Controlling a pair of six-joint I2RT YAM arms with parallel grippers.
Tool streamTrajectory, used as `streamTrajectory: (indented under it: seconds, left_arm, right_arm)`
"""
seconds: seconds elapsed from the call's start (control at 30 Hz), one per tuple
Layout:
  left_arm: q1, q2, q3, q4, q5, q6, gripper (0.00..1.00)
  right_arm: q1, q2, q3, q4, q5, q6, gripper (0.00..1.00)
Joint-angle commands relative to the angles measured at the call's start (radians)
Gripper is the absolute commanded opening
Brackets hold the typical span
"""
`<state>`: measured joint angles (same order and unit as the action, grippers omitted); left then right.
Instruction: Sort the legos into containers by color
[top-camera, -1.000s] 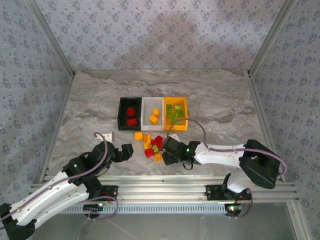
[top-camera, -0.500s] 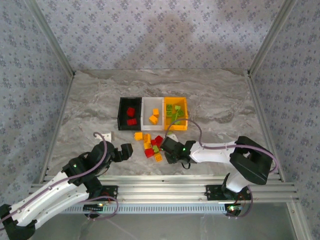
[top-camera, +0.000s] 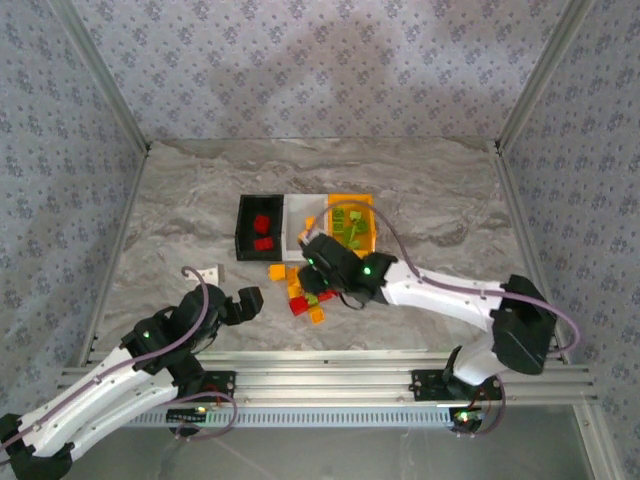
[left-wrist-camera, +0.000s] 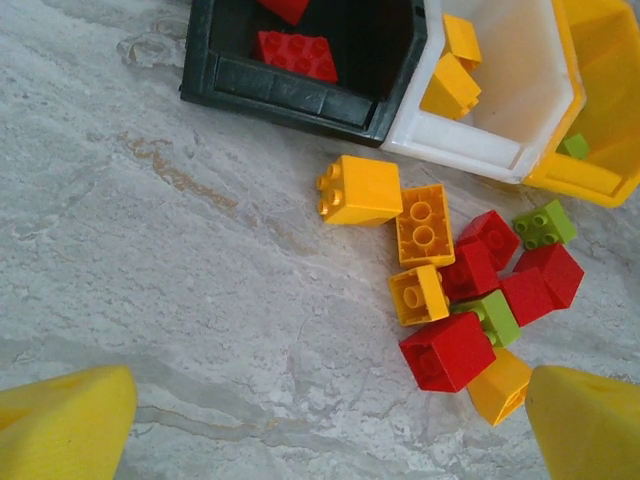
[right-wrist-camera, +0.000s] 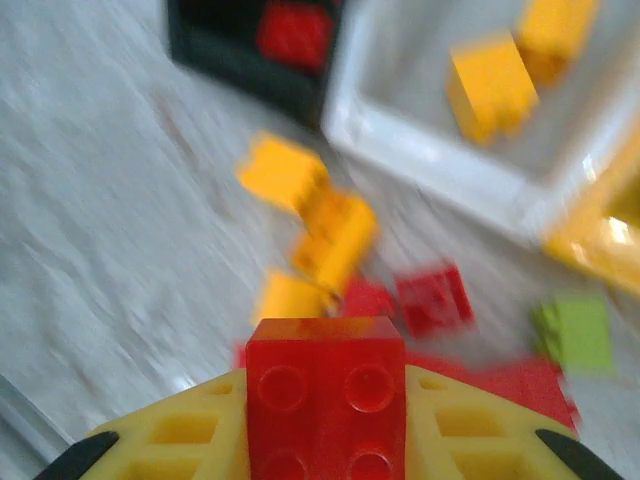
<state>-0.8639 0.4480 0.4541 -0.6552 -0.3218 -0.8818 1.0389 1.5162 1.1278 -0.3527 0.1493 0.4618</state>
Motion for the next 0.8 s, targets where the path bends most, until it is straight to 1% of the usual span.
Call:
streamTrajectory:
  seconds: [0.0,0.13,0.33,0.5,0.57,0.63,0.7,0.73,0.77]
  left_arm:
    - [0.009,-0.011,-0.020,-0.017,0.018,-0.025,1.00]
    - [0.010,-0.022,-0.036,-0.017,0.037,-0.040,1.00]
    - [0.012,-0.038,-0.064,0.002,0.059,-0.056,1.00]
    - [0.012,-0.038,-0.063,0.005,0.065,-0.053,0.99]
    - [0.012,-0.038,-0.064,0.003,0.066,-0.052,1.00]
    - [0.011,-0.038,-0.064,0.005,0.069,-0.050,1.00]
    - [0.012,-0.038,-0.063,0.003,0.069,-0.046,1.00]
    - [0.011,-0.038,-0.062,0.001,0.070,-0.045,0.99]
    - [0.011,-0.038,-0.061,0.003,0.069,-0.044,1.00]
  right_arm:
    - [-0.038,0.164,0.185,-0.004,-0.064,-0.066,0.32]
    - [-0.093,0.377,0.441,-0.019,-0.105,-0.070,0.32]
    - [-0.121,0.623,0.752,-0.088,-0.127,-0.060,0.33]
    - [-0.153,0.731,0.869,-0.084,-0.126,-0.026,0.35]
    - [-0.162,0.761,0.904,-0.095,-0.127,-0.015,0.37]
    - [-0.168,0.774,0.921,-0.098,-0.127,-0.004,0.48]
    - [-0.172,0.770,0.917,-0.082,-0.123,0.004,0.62]
    - [-0.173,0.763,0.916,-0.076,-0.115,0.006,0.68]
    - [-0.173,0.754,0.912,-0.070,-0.108,0.009,0.71]
